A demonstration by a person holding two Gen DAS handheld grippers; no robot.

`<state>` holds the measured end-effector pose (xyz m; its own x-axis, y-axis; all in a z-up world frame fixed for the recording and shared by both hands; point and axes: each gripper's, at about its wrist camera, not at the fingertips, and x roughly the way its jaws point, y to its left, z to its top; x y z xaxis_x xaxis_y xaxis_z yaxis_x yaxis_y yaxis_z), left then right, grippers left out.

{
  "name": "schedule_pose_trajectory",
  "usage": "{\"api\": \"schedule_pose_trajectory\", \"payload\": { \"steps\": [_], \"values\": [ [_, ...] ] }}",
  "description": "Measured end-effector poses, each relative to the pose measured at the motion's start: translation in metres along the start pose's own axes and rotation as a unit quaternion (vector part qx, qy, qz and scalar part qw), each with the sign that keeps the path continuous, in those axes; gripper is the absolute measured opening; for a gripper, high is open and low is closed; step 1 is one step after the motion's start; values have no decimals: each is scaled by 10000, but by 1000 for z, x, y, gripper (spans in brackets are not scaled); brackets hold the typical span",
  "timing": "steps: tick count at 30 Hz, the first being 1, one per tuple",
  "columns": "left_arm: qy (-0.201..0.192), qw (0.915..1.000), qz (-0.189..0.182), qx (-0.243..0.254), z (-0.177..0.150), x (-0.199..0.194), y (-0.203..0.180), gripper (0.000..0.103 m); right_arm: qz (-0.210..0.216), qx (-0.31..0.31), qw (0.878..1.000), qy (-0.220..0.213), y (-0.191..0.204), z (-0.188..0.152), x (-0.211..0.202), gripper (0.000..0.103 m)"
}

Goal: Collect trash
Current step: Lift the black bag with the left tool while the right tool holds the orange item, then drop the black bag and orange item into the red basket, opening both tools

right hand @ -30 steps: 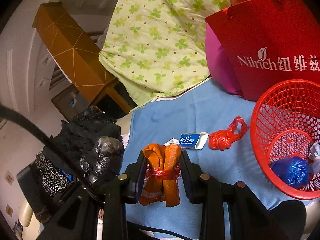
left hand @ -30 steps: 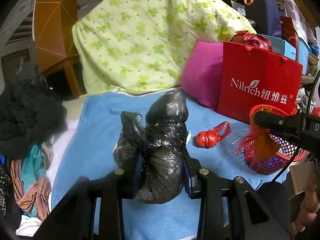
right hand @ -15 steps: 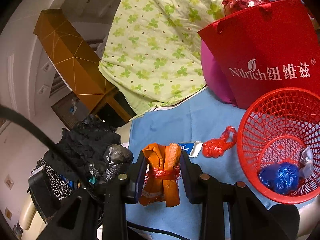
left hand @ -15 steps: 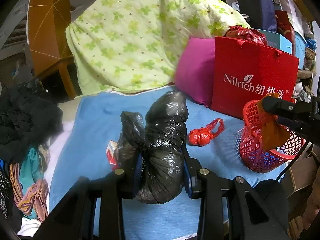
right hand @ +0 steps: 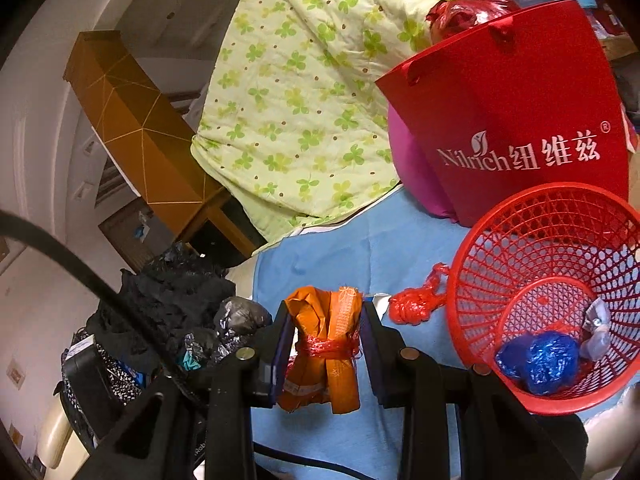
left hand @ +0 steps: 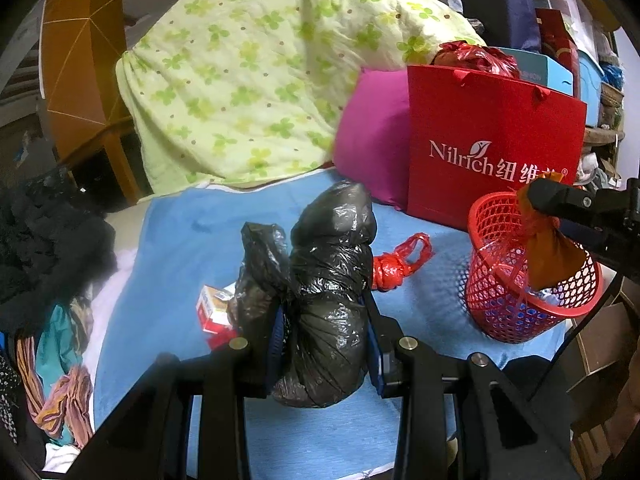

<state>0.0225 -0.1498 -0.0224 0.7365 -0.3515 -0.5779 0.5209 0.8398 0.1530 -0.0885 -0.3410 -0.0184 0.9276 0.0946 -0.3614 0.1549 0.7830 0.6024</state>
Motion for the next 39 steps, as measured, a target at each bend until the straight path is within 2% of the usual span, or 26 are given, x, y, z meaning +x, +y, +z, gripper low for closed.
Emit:
{"api": "schedule_pose_trajectory", "payload": {
  "steps": [8,18,23,27,35,36,37,38,39],
  "values": [
    [39,9999,-154,68,4,3,-11,37,-159,116,9996,-200,-15,7,-14,35],
    [-62,9969,-686,393,18,2,-46,37,-461,319,9970,-527,-46,19,-40,35],
    [-49,9910,-1186,616,31,8,-78,37,-660,541,9936,-747,-72,25,-60,35],
    [49,9831,-1685,721,42,18,-107,38,-838,808,9893,-876,-98,29,-74,35],
    [172,9709,-2199,936,54,39,-161,41,-1124,1246,9820,-868,-140,25,-85,37],
    [165,9701,-2220,966,55,40,-166,47,-1148,1298,9812,-850,-144,24,-85,38],
    [166,9699,-2218,993,54,42,-169,58,-1152,1404,9800,-815,-149,23,-86,44],
    [144,9706,-2187,998,53,43,-172,60,-1139,1484,9791,-797,-152,23,-86,54],
    [124,9706,-2185,1001,51,42,-172,61,-1118,1598,9773,-825,-156,22,-88,73]
  ]
}}
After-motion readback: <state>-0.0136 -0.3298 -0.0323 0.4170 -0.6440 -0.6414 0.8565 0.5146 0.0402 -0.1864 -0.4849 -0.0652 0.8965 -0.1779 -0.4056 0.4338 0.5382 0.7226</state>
